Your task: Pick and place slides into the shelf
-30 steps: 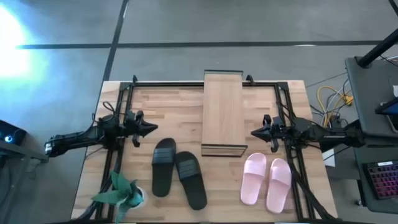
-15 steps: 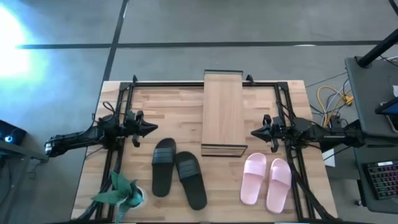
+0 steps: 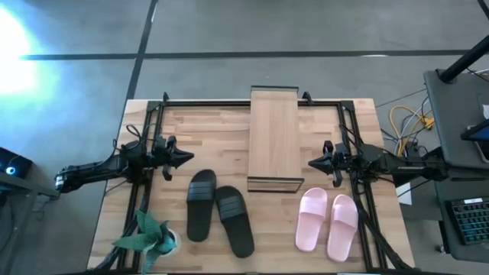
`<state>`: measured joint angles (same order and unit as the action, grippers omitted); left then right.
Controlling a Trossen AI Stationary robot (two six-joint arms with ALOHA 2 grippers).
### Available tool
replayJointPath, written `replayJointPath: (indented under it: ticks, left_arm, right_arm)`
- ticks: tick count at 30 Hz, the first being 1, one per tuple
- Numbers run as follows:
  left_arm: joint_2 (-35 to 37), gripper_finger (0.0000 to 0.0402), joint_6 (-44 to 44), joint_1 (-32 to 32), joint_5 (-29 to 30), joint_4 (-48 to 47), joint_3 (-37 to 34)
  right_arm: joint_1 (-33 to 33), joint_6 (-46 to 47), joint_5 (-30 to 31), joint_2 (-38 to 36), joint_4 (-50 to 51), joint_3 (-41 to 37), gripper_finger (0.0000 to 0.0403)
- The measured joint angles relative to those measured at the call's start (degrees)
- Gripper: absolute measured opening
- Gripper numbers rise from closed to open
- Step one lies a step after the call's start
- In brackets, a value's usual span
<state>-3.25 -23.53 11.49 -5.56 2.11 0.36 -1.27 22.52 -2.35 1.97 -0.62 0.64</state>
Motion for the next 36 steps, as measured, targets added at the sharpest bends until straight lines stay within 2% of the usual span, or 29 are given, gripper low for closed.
replayJointPath:
  ticks: [10, 14, 18, 20, 24, 27, 30, 36]
  left_arm:
    - [0.00, 0.0000, 0.02, 0.00, 0.01, 0.02, 0.00]
    - [-0.01, 0.0000, 0.00, 0.00, 0.02, 0.02, 0.00]
    - [-0.02, 0.0000, 0.01, 0.00, 0.00, 0.02, 0.00]
    - [-0.01, 0.0000, 0.01, 0.01, 0.00, 0.02, 0.00]
    - [0.00, 0.0000, 0.00, 0.00, 0.00, 0.00, 0.00]
    - [-0.01, 0.0000, 0.01, 0.01, 0.01, 0.01, 0.00]
    - [0.00, 0.0000, 0.01, 0.00, 0.01, 0.02, 0.00]
    - [0.00, 0.0000, 0.00, 0.01, 0.00, 0.00, 0.00]
  right_arm:
    - [0.00, 2.26, -0.24, -0.02, -2.16, -0.02, 0.0008]
    - [0.01, 9.79, -0.02, 0.01, -3.16, -0.04, 0.0008]
    - [0.01, 27.15, 0.93, -0.01, -10.22, -0.04, 0.0008]
    - [-0.03, 27.86, -1.56, 0.47, -15.49, -0.04, 0.0008]
    - [0.01, 27.44, -15.34, 0.97, -32.94, -0.02, 0.0009]
    - [0.01, 30.90, -21.05, 1.54, -44.35, -0.02, 0.0008]
    - [0.01, 32.04, -21.26, 1.51, -49.18, 0.00, 0.0009]
    - [0.02, 32.21, -18.64, 2.60, -49.33, 2.70, 0.0009]
